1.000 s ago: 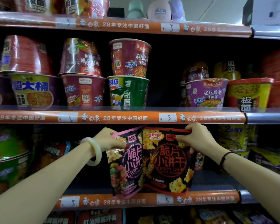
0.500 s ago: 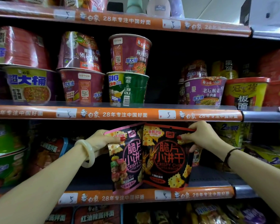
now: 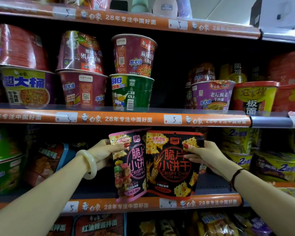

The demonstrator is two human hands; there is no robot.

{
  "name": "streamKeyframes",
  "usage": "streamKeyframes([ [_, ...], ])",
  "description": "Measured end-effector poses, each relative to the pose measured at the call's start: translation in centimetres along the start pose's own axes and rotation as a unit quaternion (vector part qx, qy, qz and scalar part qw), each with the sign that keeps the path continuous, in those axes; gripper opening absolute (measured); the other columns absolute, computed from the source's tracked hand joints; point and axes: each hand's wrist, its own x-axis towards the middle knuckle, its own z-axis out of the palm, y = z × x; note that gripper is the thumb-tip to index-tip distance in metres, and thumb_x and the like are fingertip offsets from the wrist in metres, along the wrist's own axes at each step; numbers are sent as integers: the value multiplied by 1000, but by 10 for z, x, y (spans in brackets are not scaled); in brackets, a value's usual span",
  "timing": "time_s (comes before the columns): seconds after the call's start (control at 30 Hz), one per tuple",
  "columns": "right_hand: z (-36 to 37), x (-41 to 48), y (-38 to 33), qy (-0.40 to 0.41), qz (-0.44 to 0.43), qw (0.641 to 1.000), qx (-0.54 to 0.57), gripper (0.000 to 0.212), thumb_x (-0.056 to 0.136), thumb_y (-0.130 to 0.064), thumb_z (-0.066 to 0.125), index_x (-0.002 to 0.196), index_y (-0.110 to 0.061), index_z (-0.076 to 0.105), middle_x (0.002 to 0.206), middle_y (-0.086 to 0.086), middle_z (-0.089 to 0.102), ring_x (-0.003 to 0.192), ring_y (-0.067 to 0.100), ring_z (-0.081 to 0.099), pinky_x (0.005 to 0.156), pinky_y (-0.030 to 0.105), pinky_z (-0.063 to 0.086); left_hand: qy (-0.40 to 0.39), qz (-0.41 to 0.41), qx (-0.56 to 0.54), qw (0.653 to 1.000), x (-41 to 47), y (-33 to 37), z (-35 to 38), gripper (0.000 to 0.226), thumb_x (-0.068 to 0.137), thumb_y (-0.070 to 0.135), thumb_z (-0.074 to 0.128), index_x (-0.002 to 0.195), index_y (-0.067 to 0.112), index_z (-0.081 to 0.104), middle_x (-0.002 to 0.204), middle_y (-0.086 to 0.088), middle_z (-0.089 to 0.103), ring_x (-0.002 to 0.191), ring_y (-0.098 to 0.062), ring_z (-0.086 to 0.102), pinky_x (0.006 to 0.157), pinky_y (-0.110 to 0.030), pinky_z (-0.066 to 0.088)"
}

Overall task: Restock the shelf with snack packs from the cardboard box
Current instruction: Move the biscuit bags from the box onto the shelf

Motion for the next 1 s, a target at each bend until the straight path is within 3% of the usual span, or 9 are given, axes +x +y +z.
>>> streamKeyframes([
  [0.13, 3, 0, 11, 26, 19, 998, -53, 75, 79, -37, 73, 136, 0, 41, 104, 23, 68, 46, 19, 67, 36, 20, 46, -5, 2, 24, 1000, -7, -11, 11, 17, 82, -4, 64, 96, 6, 64, 94, -14, 70, 88, -29, 65, 78, -41, 52],
  [0.23, 8, -1, 20, 20, 19, 997, -70, 64, 81, -41, 69, 128, -3, 48, 110, 19, 67, 50, 22, 69, 39, 22, 50, 28, 20, 46, 998, -7, -23, 19, 18, 82, -7, 63, 92, 8, 63, 93, -13, 69, 89, -28, 65, 73, -35, 51],
  [0.3, 11, -1, 29, 0, 32, 996, -80, 63, 81, -35, 71, 131, -5, 45, 118, 18, 63, 59, 25, 72, 45, 26, 55, 52, 28, 53, 997, -6, -28, 23, 16, 83, -4, 63, 95, 7, 62, 97, -16, 68, 92, -30, 65, 78, -36, 51],
  [0.4, 10, 5, 41, -12, 59, 994, -88, 84, 80, -36, 73, 143, -4, 29, 126, 24, 58, 58, 23, 72, 45, 25, 54, 55, 11, 78, 995, -2, -32, 23, 20, 83, 0, 65, 102, 0, 61, 92, -17, 68, 91, -32, 65, 89, -44, 51],
  [0.47, 9, 5, 42, -12, 62, 992, -112, 82, 80, -42, 70, 141, -2, 31, 119, 25, 62, 54, 24, 71, 41, 23, 52, 51, -8, 119, 992, 0, -35, 22, 19, 79, 8, 72, 93, 2, 63, 84, -13, 69, 85, -28, 67, 91, -46, 52],
  [0.53, 11, 4, 42, -7, 60, 989, -133, 79, 83, -46, 65, 140, -1, 32, 106, 25, 67, 50, 25, 70, 38, 22, 49, 68, -29, 177, 981, 2, -39, 23, 33, 74, 23, 78, 94, 2, 62, 88, -13, 70, 86, -25, 67, 86, -42, 53],
  [0.67, 14, 1, 41, -13, 67, 993, -99, 56, 86, -38, 65, 125, -3, 45, 106, 23, 66, 57, 28, 72, 43, 26, 55, 86, -66, 241, 964, 4, -36, 26, 48, 70, 37, 79, 97, 3, 60, 93, -10, 67, 84, -20, 64, 68, -33, 52],
  [0.83, 9, 2, 40, -79, 84, 988, -100, 42, 77, -15, 76, 112, -7, 54, 88, 17, 73, 58, 20, 72, 49, 24, 57, 76, -81, 293, 950, 7, -34, 21, 42, 68, 34, 79, 86, 2, 57, 87, -14, 62, 82, -24, 62, 85, -44, 54],
  [1.0, 6, 7, 40, -94, 92, 983, -129, 48, 78, -14, 77, 117, -9, 50, 106, 17, 70, 65, 26, 73, 44, 22, 55, 86, -94, 276, 953, 17, -35, 20, 55, 63, 31, 84, 100, 1, 55, 99, -11, 65, 93, -28, 65, 85, -45, 56],
])
